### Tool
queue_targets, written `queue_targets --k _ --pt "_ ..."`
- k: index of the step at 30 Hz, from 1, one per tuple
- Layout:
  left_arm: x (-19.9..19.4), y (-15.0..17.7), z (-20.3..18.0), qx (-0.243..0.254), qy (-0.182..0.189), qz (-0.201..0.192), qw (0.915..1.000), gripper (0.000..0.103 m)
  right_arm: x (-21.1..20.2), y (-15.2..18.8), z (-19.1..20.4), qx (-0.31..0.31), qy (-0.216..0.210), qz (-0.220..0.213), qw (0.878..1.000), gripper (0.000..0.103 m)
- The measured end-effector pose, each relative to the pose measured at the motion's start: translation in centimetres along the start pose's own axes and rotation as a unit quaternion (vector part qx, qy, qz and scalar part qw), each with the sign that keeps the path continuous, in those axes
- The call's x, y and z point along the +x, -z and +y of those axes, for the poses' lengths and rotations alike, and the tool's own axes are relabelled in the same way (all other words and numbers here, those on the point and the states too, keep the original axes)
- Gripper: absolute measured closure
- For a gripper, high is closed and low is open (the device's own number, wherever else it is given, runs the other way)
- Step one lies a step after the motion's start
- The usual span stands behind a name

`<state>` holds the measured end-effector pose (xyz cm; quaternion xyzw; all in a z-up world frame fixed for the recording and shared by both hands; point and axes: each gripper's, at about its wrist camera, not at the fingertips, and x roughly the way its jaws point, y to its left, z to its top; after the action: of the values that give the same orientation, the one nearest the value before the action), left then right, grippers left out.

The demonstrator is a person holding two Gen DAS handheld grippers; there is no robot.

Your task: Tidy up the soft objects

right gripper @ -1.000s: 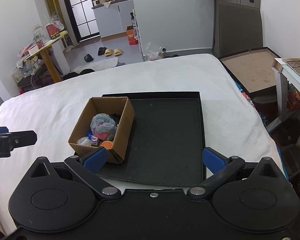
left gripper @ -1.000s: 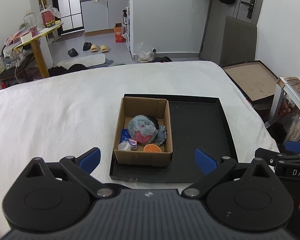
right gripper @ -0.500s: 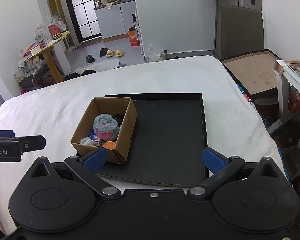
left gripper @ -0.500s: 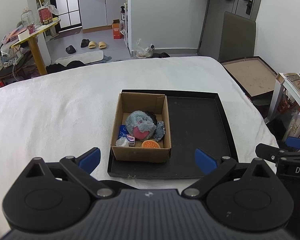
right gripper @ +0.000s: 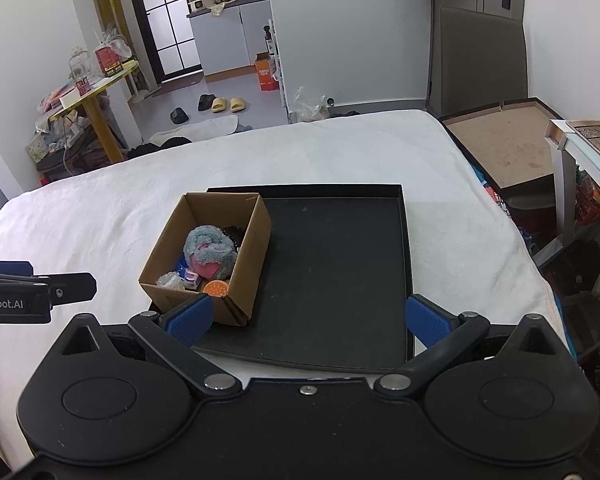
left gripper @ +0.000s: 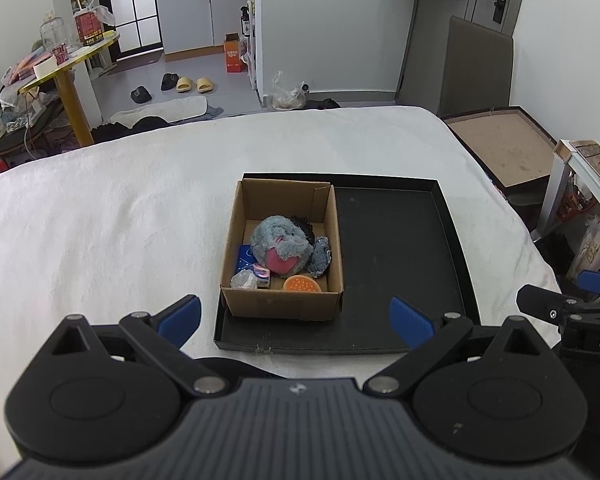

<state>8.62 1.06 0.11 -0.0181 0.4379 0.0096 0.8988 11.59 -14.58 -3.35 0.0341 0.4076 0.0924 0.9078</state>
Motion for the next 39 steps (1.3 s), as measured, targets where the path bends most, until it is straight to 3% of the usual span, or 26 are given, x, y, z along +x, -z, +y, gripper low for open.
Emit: queue_targets --k 39 --pt "-0.68 -0.55 -0.79 0.013 0.012 -0.016 0.9997 0.003 -0.95 -0.37 -0.57 0.000 0.007 -0.017 1.000 0.000"
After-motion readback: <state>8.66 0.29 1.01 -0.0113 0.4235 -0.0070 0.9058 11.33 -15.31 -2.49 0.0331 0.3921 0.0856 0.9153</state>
